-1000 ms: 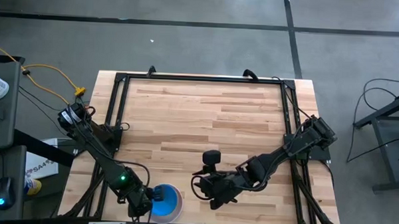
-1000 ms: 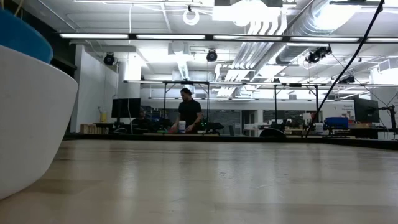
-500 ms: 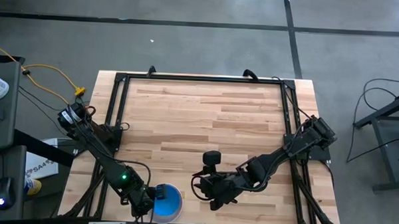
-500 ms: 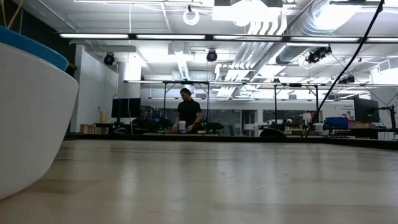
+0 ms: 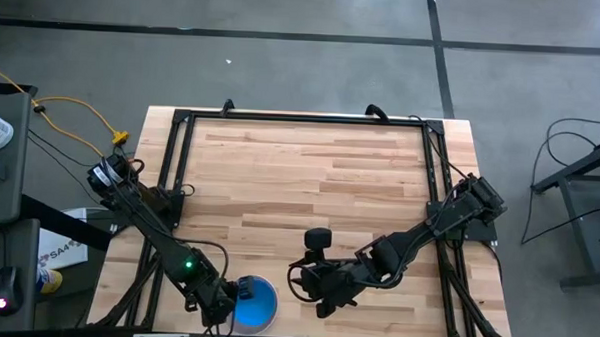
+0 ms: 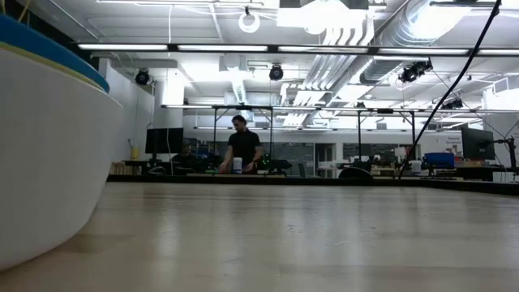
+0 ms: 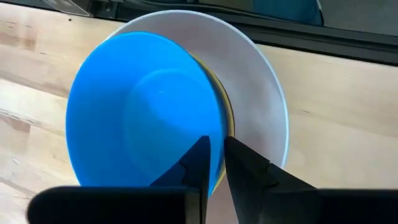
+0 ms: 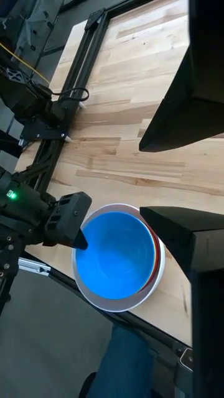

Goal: Nest bowls inside each other
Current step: Stack the blue bowl on top of the yellow bowl, then return to Home Position

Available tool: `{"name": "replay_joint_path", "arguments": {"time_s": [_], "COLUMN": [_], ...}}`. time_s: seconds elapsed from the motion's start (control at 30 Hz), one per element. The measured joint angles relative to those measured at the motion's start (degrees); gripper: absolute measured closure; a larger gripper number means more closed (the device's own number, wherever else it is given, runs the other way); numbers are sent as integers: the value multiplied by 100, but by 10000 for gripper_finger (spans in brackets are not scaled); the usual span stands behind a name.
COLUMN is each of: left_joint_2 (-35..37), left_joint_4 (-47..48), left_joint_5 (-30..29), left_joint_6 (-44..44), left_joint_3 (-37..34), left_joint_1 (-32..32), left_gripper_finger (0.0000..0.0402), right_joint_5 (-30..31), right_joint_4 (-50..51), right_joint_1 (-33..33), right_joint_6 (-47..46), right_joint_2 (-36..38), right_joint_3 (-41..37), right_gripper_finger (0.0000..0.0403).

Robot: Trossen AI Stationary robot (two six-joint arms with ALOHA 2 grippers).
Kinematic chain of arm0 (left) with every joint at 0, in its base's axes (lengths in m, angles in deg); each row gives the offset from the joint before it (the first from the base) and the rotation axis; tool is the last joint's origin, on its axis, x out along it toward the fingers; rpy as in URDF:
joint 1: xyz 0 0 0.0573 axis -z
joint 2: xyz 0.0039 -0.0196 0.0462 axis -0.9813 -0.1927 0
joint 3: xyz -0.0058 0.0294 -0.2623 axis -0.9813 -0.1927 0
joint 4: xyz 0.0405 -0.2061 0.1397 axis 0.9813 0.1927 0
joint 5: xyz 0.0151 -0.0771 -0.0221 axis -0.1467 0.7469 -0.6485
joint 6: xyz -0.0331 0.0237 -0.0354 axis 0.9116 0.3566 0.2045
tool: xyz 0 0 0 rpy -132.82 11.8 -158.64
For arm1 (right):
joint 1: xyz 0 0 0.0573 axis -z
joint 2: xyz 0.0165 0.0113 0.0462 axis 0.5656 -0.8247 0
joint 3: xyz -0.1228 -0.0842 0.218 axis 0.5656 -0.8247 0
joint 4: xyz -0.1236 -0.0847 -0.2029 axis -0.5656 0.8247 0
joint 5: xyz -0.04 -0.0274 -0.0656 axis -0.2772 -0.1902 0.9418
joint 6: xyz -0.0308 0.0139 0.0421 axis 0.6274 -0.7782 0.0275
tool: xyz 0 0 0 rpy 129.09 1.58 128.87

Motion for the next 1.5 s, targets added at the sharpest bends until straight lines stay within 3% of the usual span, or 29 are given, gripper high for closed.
{"name": "replay_joint_path", "arguments": {"time_s": [0.47,0.8,1.03,1.3,1.5], "left_joint_2": [0,2,4,40,63], "left_joint_4": [-2,-11,-8,56,321], "left_joint_5": [1,381,437,-19,-1003], "left_joint_6": [462,667,616,1229,1555], "left_joint_3": [0,-2,-2,233,479], "left_joint_1": [2,2,2,2,0], "left_gripper_finger": [350,259,242,242,242], "right_joint_5": [0,0,0,191,213], "right_joint_4": [0,0,0,223,634], "right_joint_1": [0,0,0,64,289], "right_joint_6": [-6,-14,-150,-273,-669], "right_joint_2": [0,0,0,-2,-2], "right_joint_3": [0,0,0,0,0], "right_gripper_finger": [256,256,256,256,256]}}
